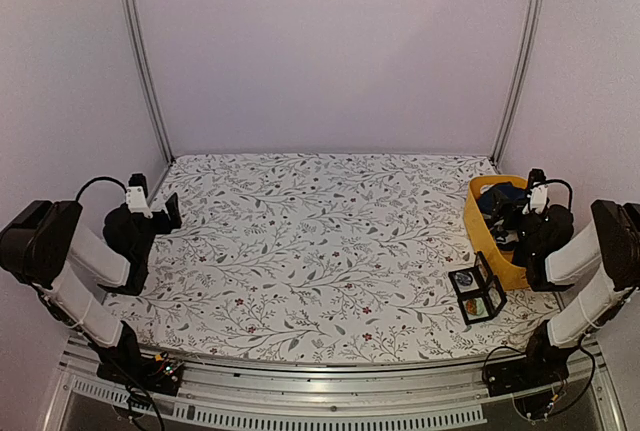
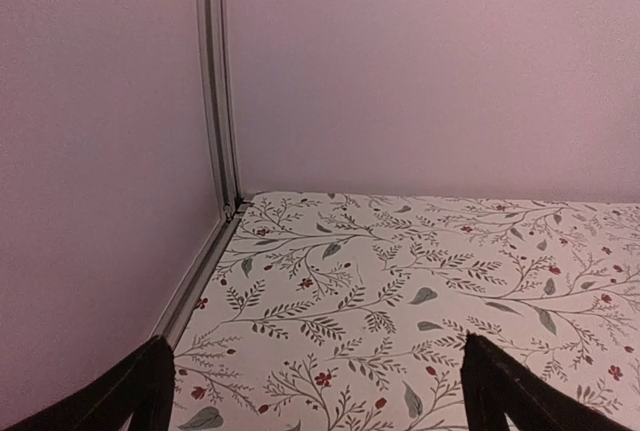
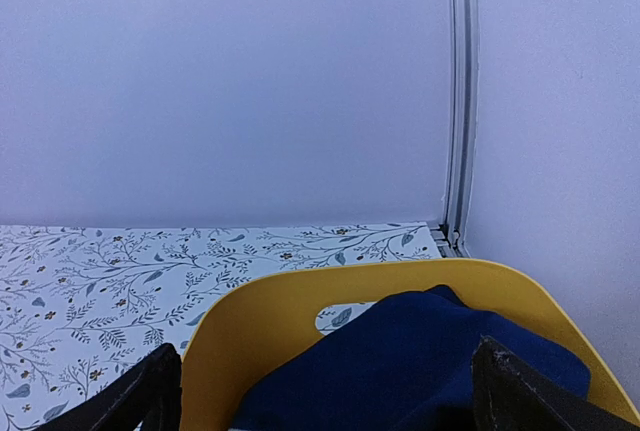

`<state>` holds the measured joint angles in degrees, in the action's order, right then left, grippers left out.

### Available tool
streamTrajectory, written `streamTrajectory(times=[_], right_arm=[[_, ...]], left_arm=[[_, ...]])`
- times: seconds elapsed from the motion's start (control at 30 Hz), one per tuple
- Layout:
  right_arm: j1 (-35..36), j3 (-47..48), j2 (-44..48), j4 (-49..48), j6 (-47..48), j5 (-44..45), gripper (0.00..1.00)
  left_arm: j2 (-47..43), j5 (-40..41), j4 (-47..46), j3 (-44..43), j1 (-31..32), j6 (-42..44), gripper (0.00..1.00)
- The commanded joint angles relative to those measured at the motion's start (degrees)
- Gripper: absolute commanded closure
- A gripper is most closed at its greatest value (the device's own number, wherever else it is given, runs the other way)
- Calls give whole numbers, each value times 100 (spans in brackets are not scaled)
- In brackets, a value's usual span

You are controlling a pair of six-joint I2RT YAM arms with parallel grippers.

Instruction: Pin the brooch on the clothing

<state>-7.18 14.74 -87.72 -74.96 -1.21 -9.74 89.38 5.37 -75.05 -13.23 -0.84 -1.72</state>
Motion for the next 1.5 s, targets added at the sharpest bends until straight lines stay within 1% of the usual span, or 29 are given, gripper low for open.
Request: streamTrajectory(times=[0.0,0.07,0.13,0.17,0.2,0.23,0.27,0.33,0.4,0.47,0.5,0.57,0.6,0.67,0.7,0.73,0.77,0.83,0.87,0.97,1.0,1.03,1.07,1.13,1.2,1.23,1.27,1.4,1.47], right_arm=[[-2,58,299,720,-38,234,1],[-3,212,879,1498,-115,376,1],[-3,399,1524,2095,-266,282,1],[2,589,1770,2532,-358,216,1],[-2,901,1920,3340,-452,221,2],[-3,1254,2071,4141,-523,298,6],[-3,1677,2126,4913,-611,372,10],[-3,2375,2103,6199,-627,467,22],[3,2891,2010,7247,-626,807,33],[6,3299,1819,8139,-808,1370,39],[14,3388,1695,8454,-867,1598,40],[27,3454,1411,8838,-983,1856,41],[48,3450,1267,8940,-1007,1887,41],[123,3433,1006,9108,-1050,1928,40],[167,3437,905,9123,-1072,1937,37],[200,3462,759,9148,-1085,1928,33],[207,3510,645,9146,-1097,1894,26],[208,3686,189,9135,-1092,1888,8],[208,3832,2,9171,-1076,1924,4],[213,4289,-855,9411,-1052,1969,3],[210,4365,-1037,9454,-1055,1969,6],[208,4407,-1269,9465,-1056,1968,13],[208,4421,-1356,9468,-1044,1993,23],[208,4458,-1396,9511,-1047,2056,54],[209,4615,-1195,9703,-998,2228,77],[208,4846,-1056,9839,-947,2305,92],[209,5072,-798,10021,-884,2385,100],[221,6587,-74,10959,-608,2479,100],[238,7364,347,11249,-575,2307,100]], left_arm=[[18,-73,51,-75,-82,31,0],[18,-102,49,-76,-91,35,0],[11,-292,59,-77,-93,89,0],[11,-460,149,-152,-115,141,0],[-25,-707,290,-211,-200,119,0],[-126,-616,390,-225,-215,77,0],[-436,-343,751,-282,-128,109,0],[-1274,217,1875,-607,63,39,0],[-2032,319,2056,-833,306,-307,0],[-2511,136,2712,-1420,596,-677,0],[-2589,257,3213,-1889,849,-674,0],[-2469,332,4313,-2923,1340,-410,0],[-2316,188,4930,-3647,1489,-281,0],[-1914,-60,6376,-4664,1736,-106,0],[-1732,-64,6818,-5111,1839,-120,0],[-1588,-79,7333,-5474,1936,-159,0],[-1477,-124,7920,-5743,2044,-142,0],[-1350,-93,8657,-5992,2315,116,0],[-1323,-29,8868,-5993,2426,227,0],[-1220,289,9329,-5781,2652,474,0],[-1199,405,9406,-5647,2694,481,0],[-1203,492,9417,-5490,2721,465,0],[-1223,535,9362,-5322,2737,449,0],[-1297,532,9190,-5015,2756,437,0],[-1404,455,8999,-4760,2756,515,0],[-1482,426,8897,-4646,2760,591,0],[-1554,406,8804,-4509,2759,666,0],[-1839,383,8673,-4341,2748,845,0],[-2005,318,8612,-4291,2745,827,0]])
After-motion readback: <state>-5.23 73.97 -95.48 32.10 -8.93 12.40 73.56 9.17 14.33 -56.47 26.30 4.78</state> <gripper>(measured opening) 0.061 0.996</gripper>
